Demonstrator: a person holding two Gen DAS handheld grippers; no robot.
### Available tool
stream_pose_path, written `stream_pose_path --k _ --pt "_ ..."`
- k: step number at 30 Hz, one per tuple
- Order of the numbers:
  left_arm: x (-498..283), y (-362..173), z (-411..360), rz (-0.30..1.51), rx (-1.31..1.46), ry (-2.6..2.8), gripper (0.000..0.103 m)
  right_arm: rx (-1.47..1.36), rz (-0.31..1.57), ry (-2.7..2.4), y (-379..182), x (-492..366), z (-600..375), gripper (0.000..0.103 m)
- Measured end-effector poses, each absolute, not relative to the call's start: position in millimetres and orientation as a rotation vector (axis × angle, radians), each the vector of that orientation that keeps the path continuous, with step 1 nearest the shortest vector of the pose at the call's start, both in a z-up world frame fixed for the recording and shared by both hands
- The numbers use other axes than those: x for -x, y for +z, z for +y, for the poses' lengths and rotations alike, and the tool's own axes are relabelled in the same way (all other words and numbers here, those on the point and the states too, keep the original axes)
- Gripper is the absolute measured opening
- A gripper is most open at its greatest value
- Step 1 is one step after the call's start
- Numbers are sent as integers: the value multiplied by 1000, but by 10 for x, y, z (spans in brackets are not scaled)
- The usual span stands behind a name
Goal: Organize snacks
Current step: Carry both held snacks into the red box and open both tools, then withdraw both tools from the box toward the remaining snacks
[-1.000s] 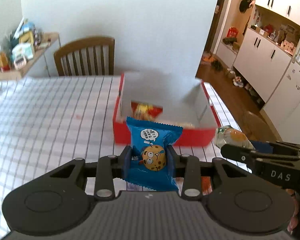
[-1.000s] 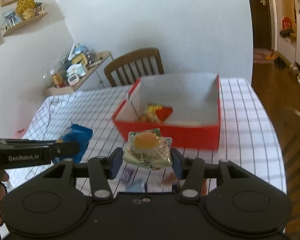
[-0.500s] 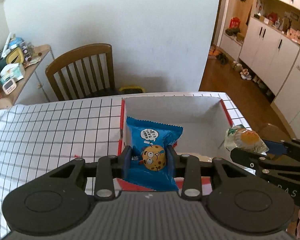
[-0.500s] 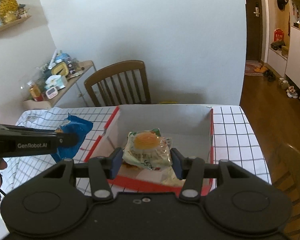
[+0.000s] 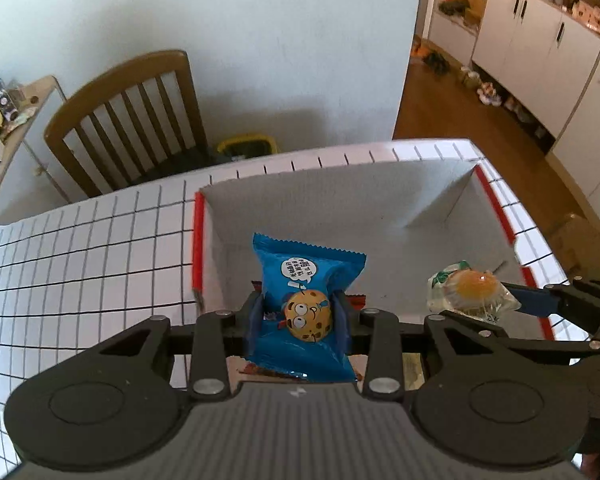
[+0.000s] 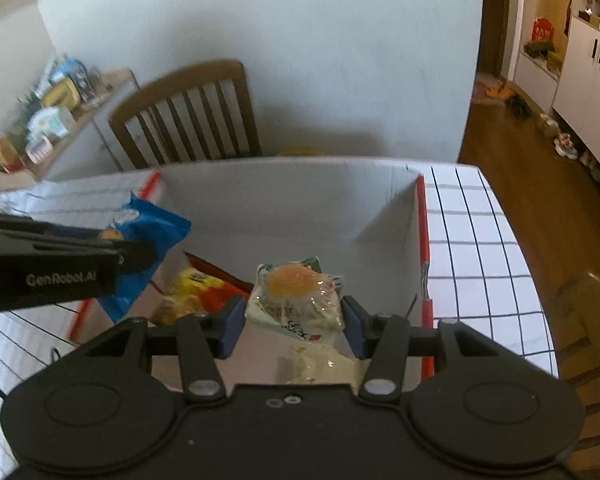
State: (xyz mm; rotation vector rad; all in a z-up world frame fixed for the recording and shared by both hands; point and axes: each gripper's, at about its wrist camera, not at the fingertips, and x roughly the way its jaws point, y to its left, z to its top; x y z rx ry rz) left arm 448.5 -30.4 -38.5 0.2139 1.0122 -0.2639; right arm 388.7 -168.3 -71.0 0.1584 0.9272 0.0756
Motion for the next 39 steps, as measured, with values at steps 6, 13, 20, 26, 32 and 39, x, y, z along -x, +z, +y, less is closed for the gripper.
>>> stream_pose_path --k 6,13,20,26,32,39 --pt "-4666 -649 -333 1067 -236 -266 35 -174 990 58 -927 -4026 -1662 50" --pt "-4747 -815 -337 1091 -230 -280 35 -170 1043 56 -1106 -4137 -1631 51" --pt "-4774 -828 -348 1088 -236 -279 37 -162 1082 54 -1175 -4180 -1587 55" --pt "-4732 -790 -302 1089 -212 -279 38 -146 1085 45 -1111 -4149 -1541 60" --pt "-4626 -654 -225 1053 -195 -283 55 -160 1026 37 -904 -4030 -1548 68" --pt "-4409 -424 -170 1010 -183 -313 62 -164 960 51 -610 -3783 -1563 76"
